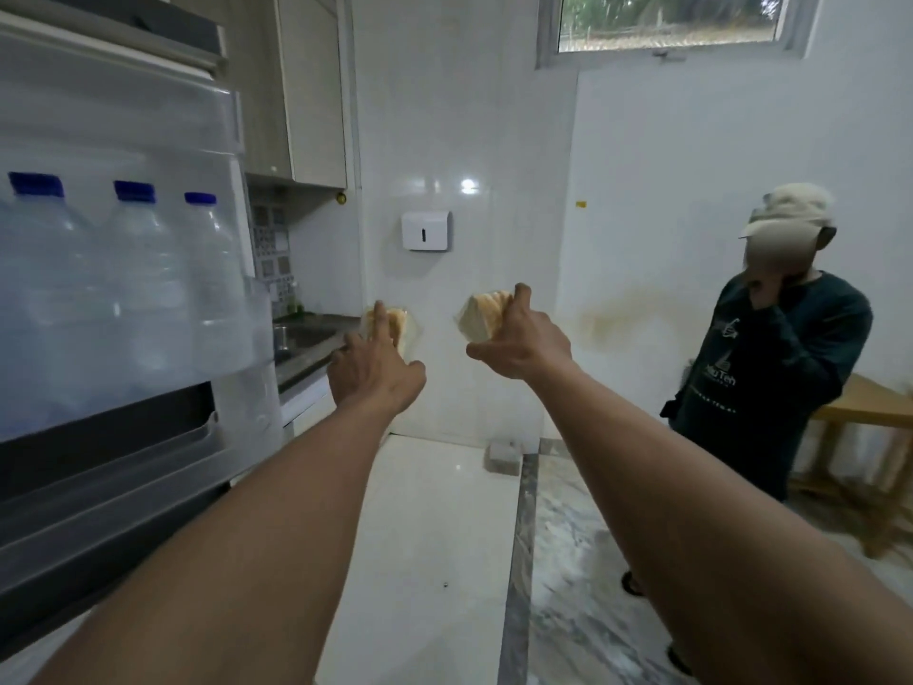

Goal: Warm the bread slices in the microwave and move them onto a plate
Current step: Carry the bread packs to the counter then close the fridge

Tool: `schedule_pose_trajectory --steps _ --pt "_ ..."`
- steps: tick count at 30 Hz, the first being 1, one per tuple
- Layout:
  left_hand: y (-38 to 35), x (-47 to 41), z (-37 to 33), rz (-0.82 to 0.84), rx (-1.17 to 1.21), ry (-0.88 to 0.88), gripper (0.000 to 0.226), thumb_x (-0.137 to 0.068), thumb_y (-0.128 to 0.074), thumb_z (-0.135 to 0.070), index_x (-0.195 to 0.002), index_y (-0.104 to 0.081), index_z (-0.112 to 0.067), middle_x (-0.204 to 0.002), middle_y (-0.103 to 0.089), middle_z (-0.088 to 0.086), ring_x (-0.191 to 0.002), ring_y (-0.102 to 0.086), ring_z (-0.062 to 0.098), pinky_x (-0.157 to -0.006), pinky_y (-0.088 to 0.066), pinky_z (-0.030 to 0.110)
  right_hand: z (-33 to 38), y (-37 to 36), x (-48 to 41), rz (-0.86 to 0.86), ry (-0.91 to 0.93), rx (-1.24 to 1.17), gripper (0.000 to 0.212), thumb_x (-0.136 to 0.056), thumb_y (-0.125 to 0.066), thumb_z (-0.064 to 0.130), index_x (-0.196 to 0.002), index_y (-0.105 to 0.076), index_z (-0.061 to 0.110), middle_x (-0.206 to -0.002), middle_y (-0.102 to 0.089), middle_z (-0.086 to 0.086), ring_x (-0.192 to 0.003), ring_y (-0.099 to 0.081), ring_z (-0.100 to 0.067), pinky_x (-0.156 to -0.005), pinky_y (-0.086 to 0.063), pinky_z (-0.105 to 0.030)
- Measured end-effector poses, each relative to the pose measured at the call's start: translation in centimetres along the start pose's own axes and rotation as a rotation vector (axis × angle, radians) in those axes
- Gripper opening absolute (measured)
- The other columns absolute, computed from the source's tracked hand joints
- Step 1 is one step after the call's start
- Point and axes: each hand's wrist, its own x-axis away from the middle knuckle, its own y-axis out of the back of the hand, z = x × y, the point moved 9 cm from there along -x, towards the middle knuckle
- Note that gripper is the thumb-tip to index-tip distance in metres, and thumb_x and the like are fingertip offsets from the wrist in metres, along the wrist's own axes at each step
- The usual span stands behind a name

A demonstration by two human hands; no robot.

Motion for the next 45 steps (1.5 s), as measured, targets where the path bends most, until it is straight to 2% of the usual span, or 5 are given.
schedule_pose_trajectory --steps 7,20,29,33,45 --pt "-6.2 -11.2 -2.0 -0.037 -0.010 0.047 0.095 -0.083 -0.060 -0.048 -0.154 0.001 -0.036 -0.144 -0.035 0.018 -0.123 -0.044 0.039 -0.094 -0.044 0.048 -2.0 -5.5 -12.8 0.030 0.032 -0.005 0.086 -0.069 -0.073 0.052 -0.130 -0.023 0.018 -0.106 -0.060 -0.012 -0.093 -0.058 -0.036 -0.071 -0.042 -0.038" --pt "-17.4 -33.2 4.0 -0.106 -0.046 0.186 0.095 -0.082 -0.061 -0.057 -0.155 -0.005 -0.033 -0.140 -0.039 0.021 -0.122 -0.044 0.041 -0.097 -0.043 0.048 0.6 -22.8 -34.7 0.101 0.153 -0.096 0.089 -0.071 -0.074 0.052 -0.134 -0.020 0.019 -0.110 -0.059 -0.012 -0.095 -0.056 -0.034 -0.073 -0.043 -0.039" --pt "-22.2 -47.8 9.8 -0.198 -0.081 0.305 0.096 -0.077 -0.066 -0.051 -0.151 -0.008 -0.033 -0.131 -0.045 0.021 -0.115 -0.048 0.046 -0.095 -0.043 0.051 6.5 -33.9 -49.1 0.175 0.282 -0.212 0.098 -0.070 -0.077 0.054 -0.141 -0.018 0.019 -0.121 -0.059 -0.012 -0.104 -0.058 -0.034 -0.085 -0.052 -0.044" --pt "-24.3 -52.2 12.6 -0.205 -0.129 0.347 0.095 -0.079 -0.063 -0.049 -0.152 -0.004 -0.031 -0.134 -0.042 0.021 -0.117 -0.047 0.046 -0.097 -0.043 0.053 8.9 -39.2 -54.6 0.214 0.305 -0.221 0.093 -0.071 -0.078 0.051 -0.138 -0.021 0.022 -0.116 -0.060 -0.009 -0.101 -0.059 -0.032 -0.077 -0.050 -0.037" --pt "-24.9 -63.3 26.0 -0.371 -0.302 0.710 0.095 -0.077 -0.063 -0.047 -0.150 -0.003 -0.037 -0.126 -0.045 0.016 -0.108 -0.049 0.039 -0.091 -0.044 0.048 24.8 -56.7 -67.4 0.393 0.542 -0.373 0.090 -0.069 -0.081 0.051 -0.134 -0.025 0.023 -0.117 -0.064 -0.007 -0.097 -0.064 -0.033 -0.075 -0.053 -0.040"
